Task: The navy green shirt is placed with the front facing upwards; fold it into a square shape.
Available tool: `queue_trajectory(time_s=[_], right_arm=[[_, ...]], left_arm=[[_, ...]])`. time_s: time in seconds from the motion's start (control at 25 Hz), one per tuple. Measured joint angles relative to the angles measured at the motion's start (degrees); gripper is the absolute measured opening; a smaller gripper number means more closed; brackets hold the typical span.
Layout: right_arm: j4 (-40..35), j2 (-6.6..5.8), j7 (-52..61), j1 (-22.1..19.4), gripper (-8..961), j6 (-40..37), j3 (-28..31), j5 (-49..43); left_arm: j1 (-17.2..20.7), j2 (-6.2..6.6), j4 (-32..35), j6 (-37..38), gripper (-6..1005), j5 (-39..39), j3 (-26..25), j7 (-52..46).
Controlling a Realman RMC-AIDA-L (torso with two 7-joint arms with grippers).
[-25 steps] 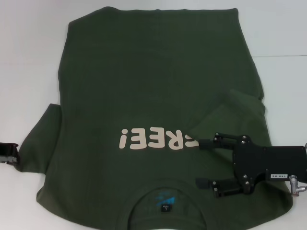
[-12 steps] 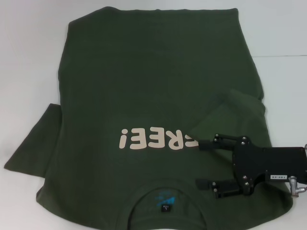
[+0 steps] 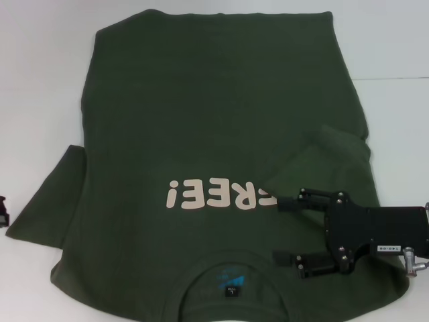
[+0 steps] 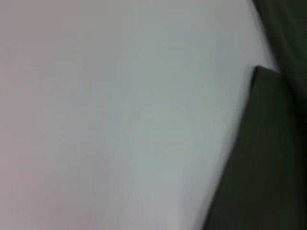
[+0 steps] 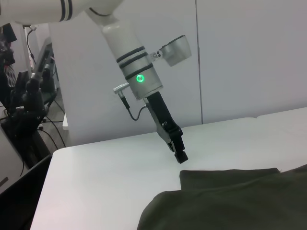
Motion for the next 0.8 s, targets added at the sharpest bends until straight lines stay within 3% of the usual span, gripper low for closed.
queue_trajectory(time_s=[0.4, 0.8], right_arm=[[0.1, 0.0, -0.4, 0.2, 944, 0.0, 0.0, -0.2], [0.1, 0.0, -0.4, 0.2, 945, -0.4, 0.0, -0.2]], left_arm=[[-1.3, 0.37, -0.8, 2.2, 116, -0.2, -4.2, -5.2], [-1.5, 0.21, -2.9, 1.5, 510, -0.1, -4.5, -5.4]])
